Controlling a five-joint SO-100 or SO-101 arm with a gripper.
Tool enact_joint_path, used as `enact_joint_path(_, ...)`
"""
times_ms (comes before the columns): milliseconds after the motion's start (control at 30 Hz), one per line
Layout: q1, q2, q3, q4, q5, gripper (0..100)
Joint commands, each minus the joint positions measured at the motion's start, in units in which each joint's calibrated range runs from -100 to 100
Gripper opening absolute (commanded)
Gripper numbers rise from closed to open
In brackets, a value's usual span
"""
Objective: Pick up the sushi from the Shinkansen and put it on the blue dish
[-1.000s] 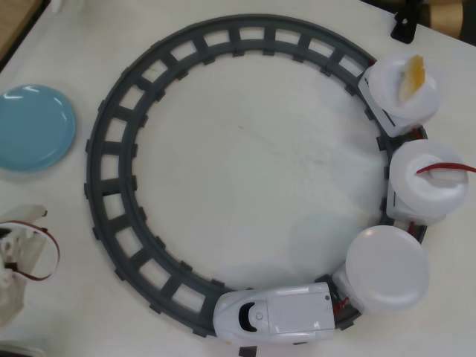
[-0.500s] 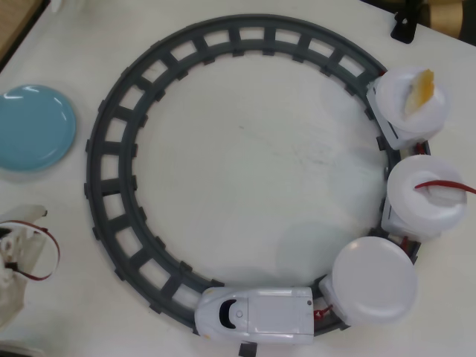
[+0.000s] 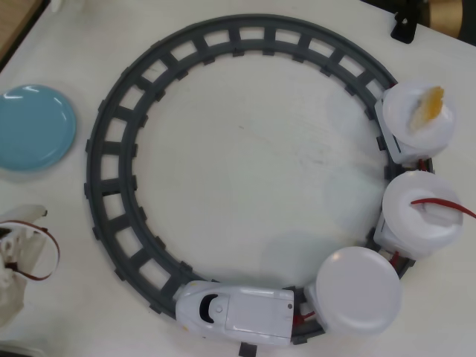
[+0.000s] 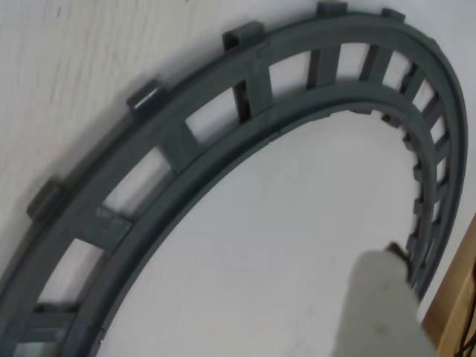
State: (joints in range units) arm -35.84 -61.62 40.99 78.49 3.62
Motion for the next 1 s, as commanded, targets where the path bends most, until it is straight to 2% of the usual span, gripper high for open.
enact_joint_path(0,0.54,0.19,-0.23,-0.99,0.25,10)
enact_joint_path(100,2.3,0.28,-0.95,-1.08,0.04,10)
enact_joint_path(367,17.53,13.55,-8.8,0.11,-0.27,10)
enact_joint_path(533,20.26,18.77,-13.67,0.28,-0.33,10)
enact_joint_path(967,28.18,19.77,-21.42,2.49,-0.17,10)
